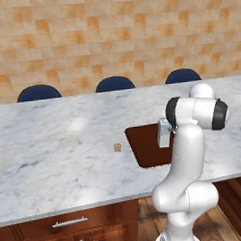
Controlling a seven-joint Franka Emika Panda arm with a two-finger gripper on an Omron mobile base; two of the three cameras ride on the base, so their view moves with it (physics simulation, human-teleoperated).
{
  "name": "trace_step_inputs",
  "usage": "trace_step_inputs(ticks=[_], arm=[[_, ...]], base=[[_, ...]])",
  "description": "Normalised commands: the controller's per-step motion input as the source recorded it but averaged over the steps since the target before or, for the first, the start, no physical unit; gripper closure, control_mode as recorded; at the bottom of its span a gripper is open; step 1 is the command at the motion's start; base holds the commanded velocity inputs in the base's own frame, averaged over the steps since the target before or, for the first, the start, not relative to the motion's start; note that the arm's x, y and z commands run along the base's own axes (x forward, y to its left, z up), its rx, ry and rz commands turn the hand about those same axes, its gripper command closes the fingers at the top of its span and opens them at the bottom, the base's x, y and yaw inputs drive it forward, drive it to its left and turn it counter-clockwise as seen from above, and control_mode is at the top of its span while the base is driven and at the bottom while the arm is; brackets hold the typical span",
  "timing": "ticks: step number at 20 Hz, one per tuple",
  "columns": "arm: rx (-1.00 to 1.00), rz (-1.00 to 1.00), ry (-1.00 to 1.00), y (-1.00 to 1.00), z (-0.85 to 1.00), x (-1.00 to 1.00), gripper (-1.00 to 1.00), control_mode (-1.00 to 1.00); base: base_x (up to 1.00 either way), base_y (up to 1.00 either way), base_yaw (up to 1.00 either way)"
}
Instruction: Take out the milk from the fridge and place it on the tray on the counter. Then take the sugar cube near the tray and place it in the tray.
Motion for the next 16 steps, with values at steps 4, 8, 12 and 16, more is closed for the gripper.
trace_step_inputs(ticks=[4, 8, 12, 16], arm=[[-0.12, 0.06, -0.1, 0.22, 0.42, -0.2, -1.0, -1.0], [-0.05, 0.02, -0.11, 0.06, 0.61, -0.23, -1.0, -1.0], [-0.09, 0.03, -0.09, 0.18, 0.69, -0.26, -1.0, -1.0], [-0.19, 0.0, -0.02, 0.52, 0.69, -0.17, -1.0, -1.0]], base=[[0.0, 0.0, 0.0], [0.0, 0.0, 0.0], [0.0, 0.0, 0.0], [0.0, 0.0, 0.0]])
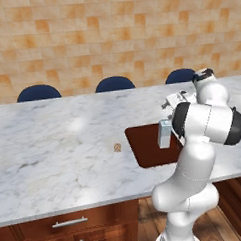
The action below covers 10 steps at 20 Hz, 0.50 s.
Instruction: Take out the milk from the fridge and place it on the tray on the counter. Then take the sugar cube near the tray and place it in the tray.
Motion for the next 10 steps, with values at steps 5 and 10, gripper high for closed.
trace_step_inputs(ticks=[5, 10], arm=[[-0.17, 0.0, 0.0, 0.54, 0.67, -0.36, -1.0, -1.0], [-0.37, 0.0, 0.0, 0.98, 0.24, -0.46, -1.0, -1.0]], base=[[0.0, 0.0, 0.0], [0.0, 0.0, 0.0]])
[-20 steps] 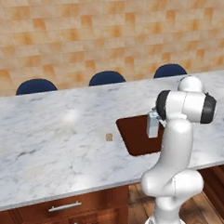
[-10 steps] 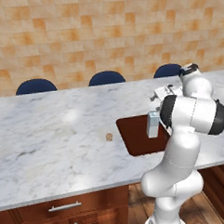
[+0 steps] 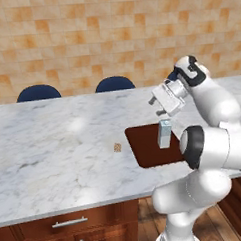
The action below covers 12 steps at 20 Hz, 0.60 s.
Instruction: Take out the milk from the fridge and place it on the tray on the counter. Then take the sugar cube near the tray and place it in the tray.
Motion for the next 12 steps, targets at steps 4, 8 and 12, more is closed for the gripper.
trace_step_inputs(ticks=[4, 8, 12], arm=[[-0.39, 0.0, 0.0, 1.0, 0.02, -0.5, -1.0, -1.0], [-0.35, -0.01, 0.02, 0.97, 0.0, -0.4, -1.0, -1.0], [-0.21, -0.2, 0.18, 0.67, 0.09, 0.0, -1.0, -1.0]], base=[[0.0, 0.0, 0.0], [0.0, 0.0, 0.0], [0.0, 0.0, 0.0]])
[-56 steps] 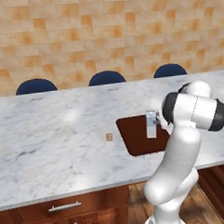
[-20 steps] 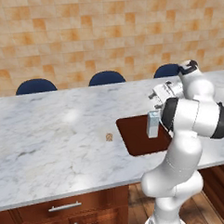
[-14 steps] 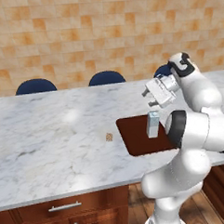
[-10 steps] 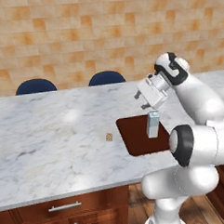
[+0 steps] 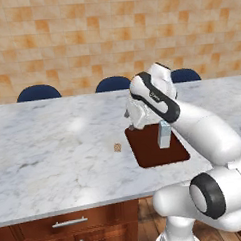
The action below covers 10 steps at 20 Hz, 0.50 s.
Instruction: Take out the milk from the fridge and place it on the tray on the counter. Then take the sugar cube near the tray and place it in the tray.
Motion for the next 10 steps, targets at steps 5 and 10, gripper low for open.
trace_step_inputs(ticks=[5, 10], arm=[[-0.04, -0.2, 0.09, 0.13, -0.1, -0.04, -1.0, -1.0], [-0.22, -0.1, 0.0, 0.16, -0.24, -0.02, -1.0, -1.0]], base=[[0.0, 0.0, 0.0], [0.0, 0.0, 0.0]])
